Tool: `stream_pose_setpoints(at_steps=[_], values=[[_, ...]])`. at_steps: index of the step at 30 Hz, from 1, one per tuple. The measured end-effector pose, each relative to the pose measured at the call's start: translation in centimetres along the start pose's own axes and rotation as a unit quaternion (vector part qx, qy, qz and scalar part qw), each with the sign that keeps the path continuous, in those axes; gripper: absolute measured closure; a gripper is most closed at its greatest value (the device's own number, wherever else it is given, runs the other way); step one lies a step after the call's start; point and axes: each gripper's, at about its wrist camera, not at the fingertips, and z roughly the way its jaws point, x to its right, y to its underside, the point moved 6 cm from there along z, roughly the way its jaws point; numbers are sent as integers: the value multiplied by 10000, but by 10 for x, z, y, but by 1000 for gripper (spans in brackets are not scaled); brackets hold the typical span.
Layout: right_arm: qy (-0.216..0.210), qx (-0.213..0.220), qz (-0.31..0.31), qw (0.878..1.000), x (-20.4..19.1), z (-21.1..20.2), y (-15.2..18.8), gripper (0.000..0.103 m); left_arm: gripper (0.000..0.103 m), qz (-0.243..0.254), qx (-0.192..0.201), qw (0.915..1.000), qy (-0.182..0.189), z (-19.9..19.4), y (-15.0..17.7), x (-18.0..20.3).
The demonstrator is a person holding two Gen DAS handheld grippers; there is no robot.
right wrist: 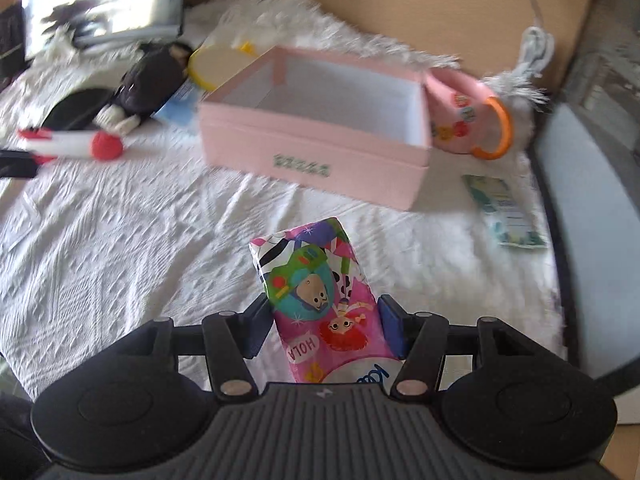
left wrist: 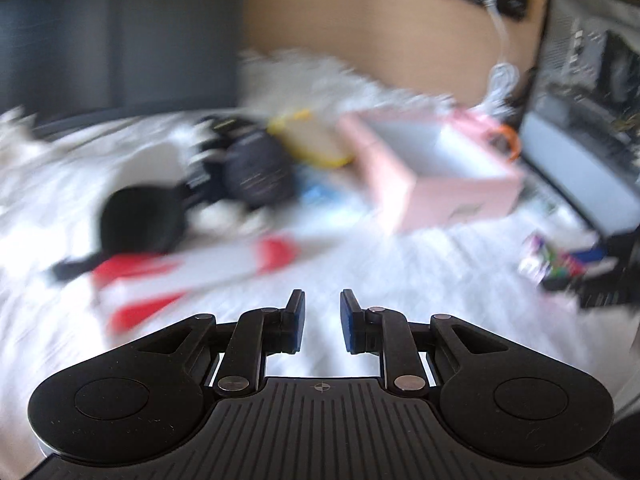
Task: Organize soft objects
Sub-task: 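Carry the tissue pack into the pink box and open the right tool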
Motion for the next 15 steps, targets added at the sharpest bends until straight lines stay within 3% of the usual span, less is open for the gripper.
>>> stream_pose_setpoints(at_steps=[4, 10, 14, 15], values=[[-111, -69, -187, 9997, -16, 9, -3, 46, 82, 25, -263, 9991, -319, -20, 27, -37], [-208, -91, -479, 9986, -30, 15, -6, 46, 82, 433, -699, 9966, -107, -23, 46, -47], [-212, -152, -469, 9986, -31, 19, -7, 46, 81, -54, -707, 9972, 245, -7, 41, -34], [-217, -156, -459, 9986, -31, 18, -6, 46, 78, -41, -801, 9966, 192, 2, 41, -28]])
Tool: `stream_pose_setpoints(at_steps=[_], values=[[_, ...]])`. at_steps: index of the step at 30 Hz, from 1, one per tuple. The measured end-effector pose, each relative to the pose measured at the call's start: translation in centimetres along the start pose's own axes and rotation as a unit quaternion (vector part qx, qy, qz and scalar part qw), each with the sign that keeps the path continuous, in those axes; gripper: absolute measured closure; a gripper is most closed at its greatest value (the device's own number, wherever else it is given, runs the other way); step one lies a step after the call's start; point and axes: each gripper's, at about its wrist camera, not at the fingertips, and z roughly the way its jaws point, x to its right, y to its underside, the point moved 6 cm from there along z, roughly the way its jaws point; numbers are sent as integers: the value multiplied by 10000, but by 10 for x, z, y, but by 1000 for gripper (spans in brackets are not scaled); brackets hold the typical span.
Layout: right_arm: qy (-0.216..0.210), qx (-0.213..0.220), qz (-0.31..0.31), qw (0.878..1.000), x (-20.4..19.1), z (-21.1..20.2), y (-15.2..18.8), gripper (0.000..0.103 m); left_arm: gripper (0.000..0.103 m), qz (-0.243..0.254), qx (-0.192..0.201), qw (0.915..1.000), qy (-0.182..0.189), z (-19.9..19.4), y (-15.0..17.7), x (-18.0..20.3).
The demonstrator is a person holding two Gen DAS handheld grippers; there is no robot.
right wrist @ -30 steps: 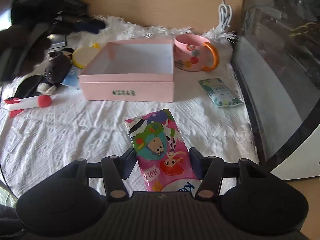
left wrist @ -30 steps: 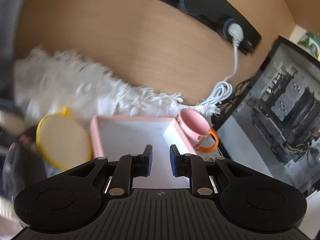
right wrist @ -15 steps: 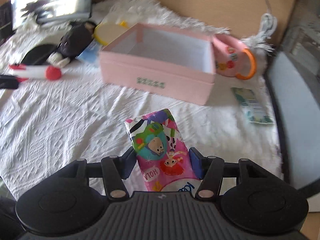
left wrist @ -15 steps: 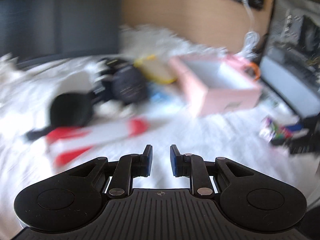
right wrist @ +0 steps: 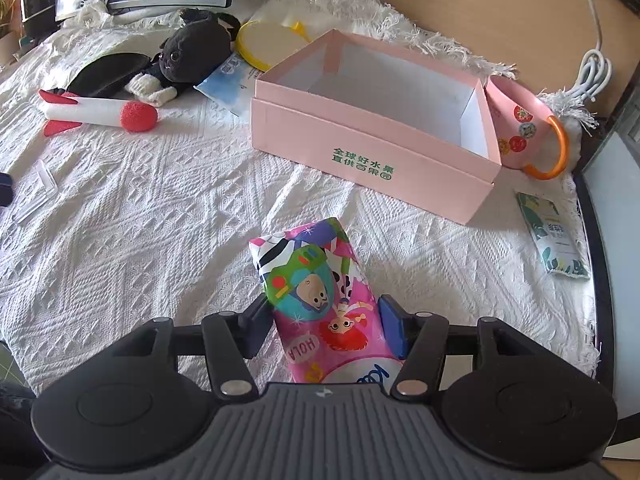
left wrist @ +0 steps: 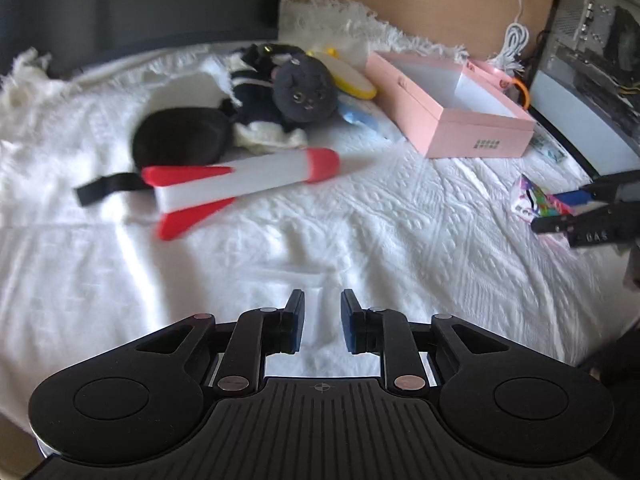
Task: Organize soft objects
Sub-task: 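Carry the tissue pack into the pink box and open the right tool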
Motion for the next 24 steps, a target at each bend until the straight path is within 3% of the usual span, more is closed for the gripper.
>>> stream_pose_setpoints(at_steps=[4, 7, 11, 15, 19, 24], values=[[19, 12, 7, 10000, 2, -5, 3, 46, 78, 162, -471, 9977, -457, 29, 2, 1], [81, 25, 50, 10000, 7, -13, 8, 46, 79, 87, -436, 9983, -384, 32, -1, -4], [64, -20, 73, 10000, 13, -28, 14, 46, 86, 360, -517, 9978, -207, 34, -5, 7], [81, -31, 135, 9999, 24, -47, 14, 46, 87, 587, -521, 9966, 241, 31, -16, 32], [28, 291, 461, 9985, 43, -67, -10, 46, 87, 534, -75, 9950, 837, 18, -62, 62], [9, 982, 954, 9906, 79, -79, -87, 46, 87, 1137, 854, 9820, 1245, 7, -155, 117]])
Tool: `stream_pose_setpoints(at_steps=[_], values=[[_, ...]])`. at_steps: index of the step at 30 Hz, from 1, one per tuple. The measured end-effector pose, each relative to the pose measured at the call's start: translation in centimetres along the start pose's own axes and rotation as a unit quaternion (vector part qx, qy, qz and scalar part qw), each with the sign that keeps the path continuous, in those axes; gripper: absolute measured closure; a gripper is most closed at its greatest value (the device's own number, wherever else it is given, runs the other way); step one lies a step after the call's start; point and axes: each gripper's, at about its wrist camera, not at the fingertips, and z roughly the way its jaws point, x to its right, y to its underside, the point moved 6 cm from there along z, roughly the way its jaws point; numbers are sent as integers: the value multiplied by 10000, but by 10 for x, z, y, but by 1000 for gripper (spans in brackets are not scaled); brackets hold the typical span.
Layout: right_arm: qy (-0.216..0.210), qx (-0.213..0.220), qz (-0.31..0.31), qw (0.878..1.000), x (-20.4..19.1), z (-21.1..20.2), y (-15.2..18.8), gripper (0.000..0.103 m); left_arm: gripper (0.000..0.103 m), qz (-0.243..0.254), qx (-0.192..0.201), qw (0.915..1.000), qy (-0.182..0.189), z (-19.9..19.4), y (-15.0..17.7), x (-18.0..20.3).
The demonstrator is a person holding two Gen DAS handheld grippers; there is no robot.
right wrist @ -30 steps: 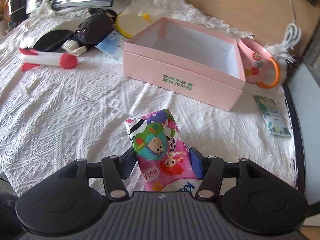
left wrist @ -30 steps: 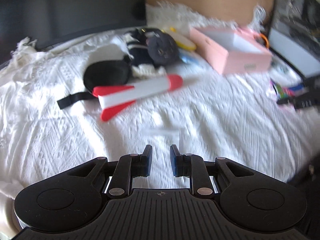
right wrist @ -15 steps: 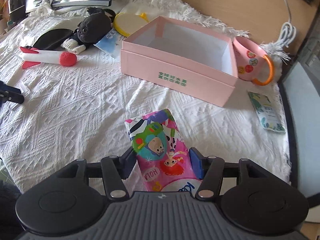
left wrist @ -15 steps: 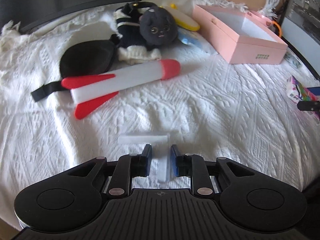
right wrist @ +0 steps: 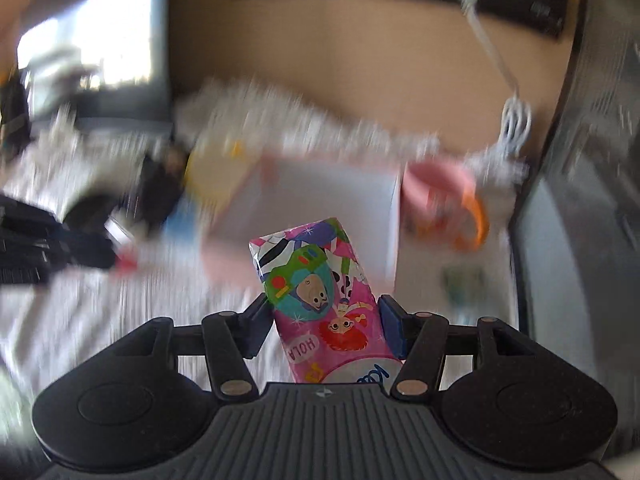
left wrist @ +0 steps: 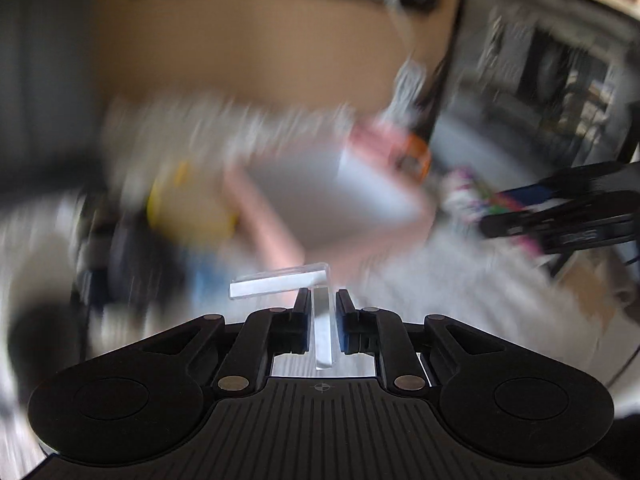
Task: Organize soft objects
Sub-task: 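Carry the tissue pack into the pink box and open the right tool, then grasp the white-and-red foam rocket with the left tool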
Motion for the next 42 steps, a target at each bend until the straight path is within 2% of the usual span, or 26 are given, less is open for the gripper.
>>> stream_pose_setpoints(at_steps=[1, 2, 3, 4, 6, 8, 11, 14, 19, 22, 24, 27, 29, 32, 33, 34, 35, 37, 38, 39, 40, 42], values=[[-9, 198, 66, 9998, 5, 4, -21, 45, 87, 84, 215, 9997, 75, 6, -24, 4], [4, 413, 127, 9991, 10, 9, -40, 38, 87, 108, 366, 9991, 194, 16, -47, 7], [32, 570, 151, 9983, 14, 16, -58, 31, 85, 50, 433, 9986, 312, 29, -67, 7], [124, 643, 128, 9978, 19, 25, -73, 29, 84, -88, 418, 9983, 390, 45, -84, 5], [394, 639, 75, 9971, 29, 38, -92, 29, 83, -392, 333, 9980, 360, 75, -102, -7], [624, 615, 86, 9961, 40, 41, -94, 29, 83, -517, 213, 9982, 195, 93, -102, -15], [577, 607, 141, 9964, 50, 31, -73, 26, 83, -591, 122, 9982, 68, 90, -81, -37], [547, 345, 53, 9979, 52, 29, -36, 26, 83, -632, -112, 9979, -101, 70, -46, -71], [547, -82, -352, 9978, 27, 29, 30, 26, 83, -626, -738, 9946, -375, 22, 11, -138], [244, -351, -381, 9984, 5, 34, 59, 26, 83, -615, -1125, 9901, -574, 0, 43, -170], [39, -506, -381, 9980, -10, 40, 71, 26, 83, -415, -1347, 9878, -661, -9, 62, -182], [-193, -658, -504, 9964, -35, 45, 82, 26, 83, -1, -1646, 9831, -802, -11, 82, -184], [-272, -677, -669, 9951, -50, 47, 84, 26, 83, 251, -1666, 9816, -902, -8, 86, -177], [-361, -652, -908, 9931, -69, 47, 82, 26, 81, 781, -1760, 9782, -775, 6, 89, -157], [-385, -633, -976, 9925, -75, 47, 81, 26, 77, 1013, -1826, 9748, -788, 9, 91, -151], [-406, -616, -1034, 9919, -79, 46, 80, 26, 67, 1260, -1905, 9697, -863, 14, 92, -146], [-428, -597, -1079, 9914, -83, 45, 80, 26, 63, 1474, -2006, 9636, -969, 20, 94, -142], [-470, -604, -1130, 9906, -90, 47, 79, 26, 62, 1780, -2184, 9528, -1130, 31, 98, -140], [-488, -628, -1145, 9902, -93, 48, 80, 26, 62, 1876, -2256, 9488, -1174, 35, 100, -141], [-497, -646, -1159, 9899, -94, 49, 81, 26, 58, 1897, -2343, 9461, -1183, 38, 101, -142], [-486, -653, -1172, 9898, -95, 49, 82, 26, 57, 1820, -2435, 9457, -1154, 42, 102, -146], [-438, -649, -1174, 9900, -94, 48, 83, 26, 55, 1516, -2485, 9510, -1046, 44, 100, -154]])
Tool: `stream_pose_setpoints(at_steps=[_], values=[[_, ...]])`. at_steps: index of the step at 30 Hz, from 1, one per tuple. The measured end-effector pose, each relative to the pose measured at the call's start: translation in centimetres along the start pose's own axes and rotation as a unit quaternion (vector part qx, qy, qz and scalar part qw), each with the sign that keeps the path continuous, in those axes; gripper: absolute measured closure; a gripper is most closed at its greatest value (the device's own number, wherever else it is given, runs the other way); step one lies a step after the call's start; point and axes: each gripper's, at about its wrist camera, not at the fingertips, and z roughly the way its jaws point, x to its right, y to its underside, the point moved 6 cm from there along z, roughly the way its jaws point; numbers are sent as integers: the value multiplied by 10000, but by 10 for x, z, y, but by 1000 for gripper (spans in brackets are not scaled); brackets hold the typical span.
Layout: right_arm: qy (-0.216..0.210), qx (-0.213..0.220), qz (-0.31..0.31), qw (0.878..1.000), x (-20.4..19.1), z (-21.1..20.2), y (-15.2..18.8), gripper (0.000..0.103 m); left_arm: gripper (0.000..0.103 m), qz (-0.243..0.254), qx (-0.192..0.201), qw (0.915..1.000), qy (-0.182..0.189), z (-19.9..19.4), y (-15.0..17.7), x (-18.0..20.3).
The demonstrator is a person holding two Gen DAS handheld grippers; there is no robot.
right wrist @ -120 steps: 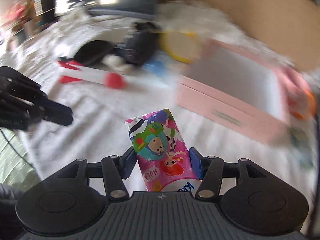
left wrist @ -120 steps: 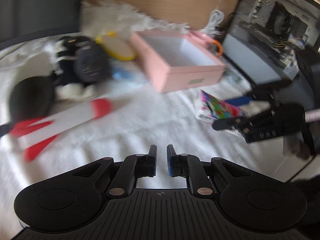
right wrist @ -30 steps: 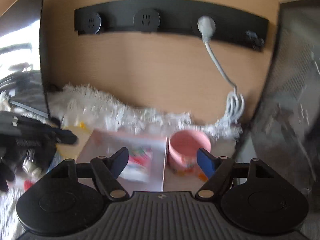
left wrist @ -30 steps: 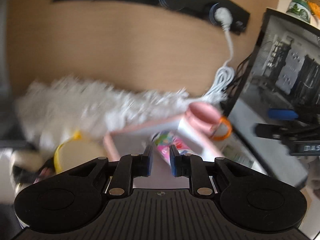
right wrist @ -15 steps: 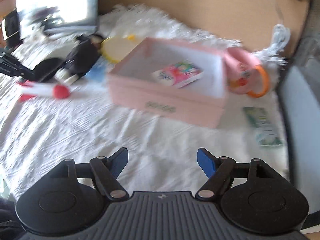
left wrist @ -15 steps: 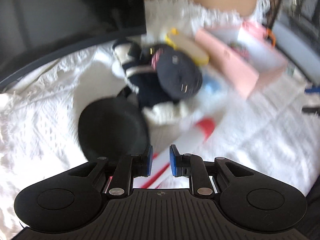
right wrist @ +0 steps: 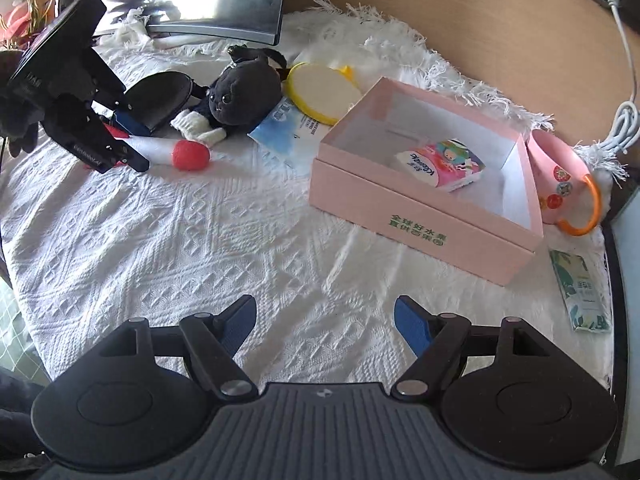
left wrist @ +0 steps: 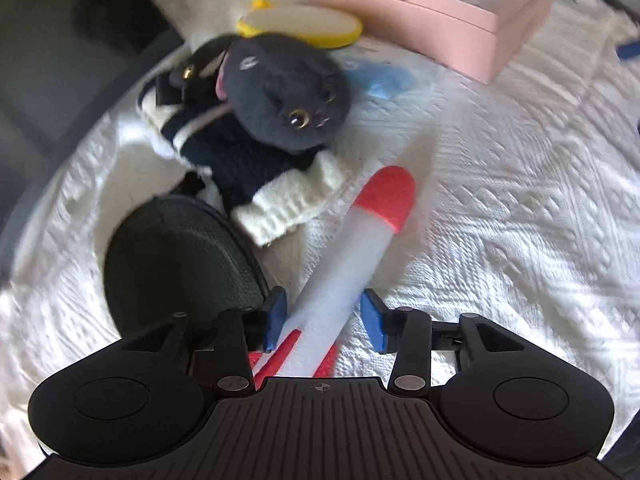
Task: Organize soft objects
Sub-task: 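Grasp the white-and-red foam rocket with the left tool, then lift the rocket with the left tool while the right tool grasps the black round pouch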
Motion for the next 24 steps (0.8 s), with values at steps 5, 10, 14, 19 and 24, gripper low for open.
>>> stream_pose_setpoints(at_steps=[5, 10, 14, 19, 24], values=[[63, 133, 86, 9999, 6, -2, -8, 26, 58, -715, 39, 9970, 287, -3, 10, -13], [-187, 212, 216, 9994, 0, 10, -39, 26, 60, -1622, 526, 9850, 256, -31, 32, -20], [-654, 176, 256, 9974, -25, 32, -76, 26, 61, -2875, 1078, 9514, 221, -71, 58, -36], [-1451, -65, 481, 9882, -78, 78, -134, 26, 65, -4048, 1575, 9003, 284, -100, 92, -59], [-2171, -454, 1323, 9661, -124, 129, -175, 26, 71, -4772, 1864, 8588, 99, -122, 128, -80]])
